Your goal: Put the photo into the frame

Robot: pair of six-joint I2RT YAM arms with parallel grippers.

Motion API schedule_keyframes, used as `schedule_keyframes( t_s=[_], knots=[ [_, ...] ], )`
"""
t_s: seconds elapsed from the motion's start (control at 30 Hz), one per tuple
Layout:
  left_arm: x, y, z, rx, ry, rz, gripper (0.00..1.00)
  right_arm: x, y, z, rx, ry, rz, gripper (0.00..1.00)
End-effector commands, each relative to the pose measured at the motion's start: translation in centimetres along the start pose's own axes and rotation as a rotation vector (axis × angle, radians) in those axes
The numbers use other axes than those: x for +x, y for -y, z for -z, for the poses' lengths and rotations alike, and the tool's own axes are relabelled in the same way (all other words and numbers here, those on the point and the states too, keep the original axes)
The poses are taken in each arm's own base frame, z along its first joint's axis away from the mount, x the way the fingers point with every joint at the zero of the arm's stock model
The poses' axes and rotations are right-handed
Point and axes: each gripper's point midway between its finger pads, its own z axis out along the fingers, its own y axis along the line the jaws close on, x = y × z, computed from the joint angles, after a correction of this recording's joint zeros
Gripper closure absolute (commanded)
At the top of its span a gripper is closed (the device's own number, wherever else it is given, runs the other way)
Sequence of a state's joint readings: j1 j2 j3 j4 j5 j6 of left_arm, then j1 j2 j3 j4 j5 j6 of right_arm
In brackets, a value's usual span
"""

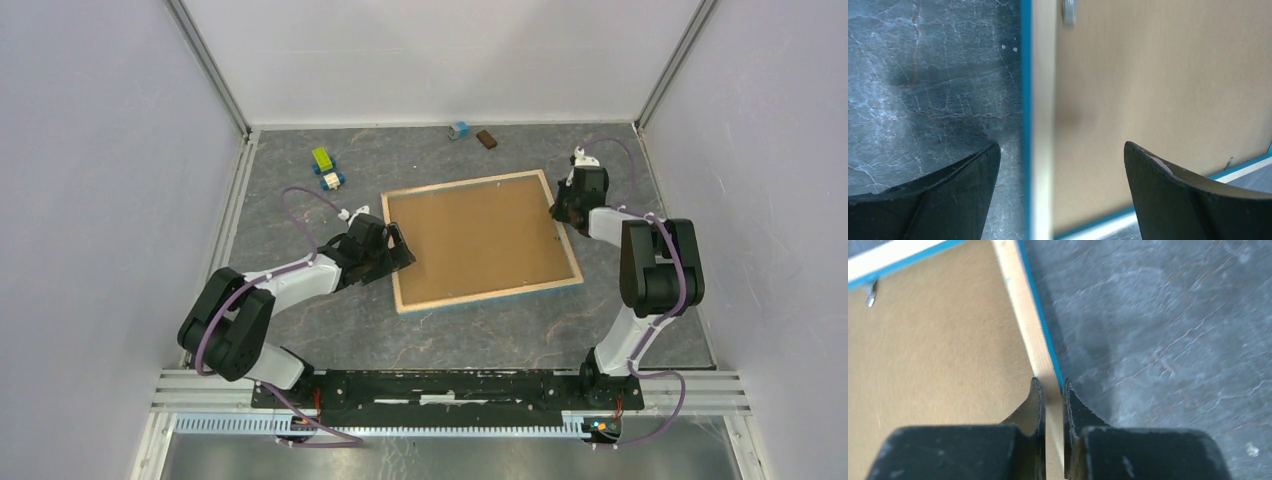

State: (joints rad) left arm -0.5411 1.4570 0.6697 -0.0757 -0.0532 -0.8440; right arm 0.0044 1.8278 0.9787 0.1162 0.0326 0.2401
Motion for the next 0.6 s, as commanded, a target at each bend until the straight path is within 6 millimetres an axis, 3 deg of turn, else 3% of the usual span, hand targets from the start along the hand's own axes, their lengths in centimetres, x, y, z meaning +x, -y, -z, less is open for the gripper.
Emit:
schedule_keyframes(
  t_s=[0.0,0.17,0.4,0.57],
  knots=[
    [0.6,-2.3,-0.5,-0.118,-0.037,-0.048,0.01,5.7,1.5,1.1,0.074,-0.127,-0.062,0.98],
    [-1.3,-2.5,-0.6,-0.2,-0.005,-0.067,0.02,6.8,1.6,1.7,0.061,-0.128,-0.057,1.0],
    [-8.0,-0.4,-1.4,-0.309,0.115,-0.166,0.03,7.1,2.1,1.3,0.08,-0.155,-0.019,1.0],
    [-10.8,-0.5,-3.7,-0.347,0.122,-0.164,0.07,6.8,2.4,0.9,0.097,-0.172,0.006,1.0]
  ],
)
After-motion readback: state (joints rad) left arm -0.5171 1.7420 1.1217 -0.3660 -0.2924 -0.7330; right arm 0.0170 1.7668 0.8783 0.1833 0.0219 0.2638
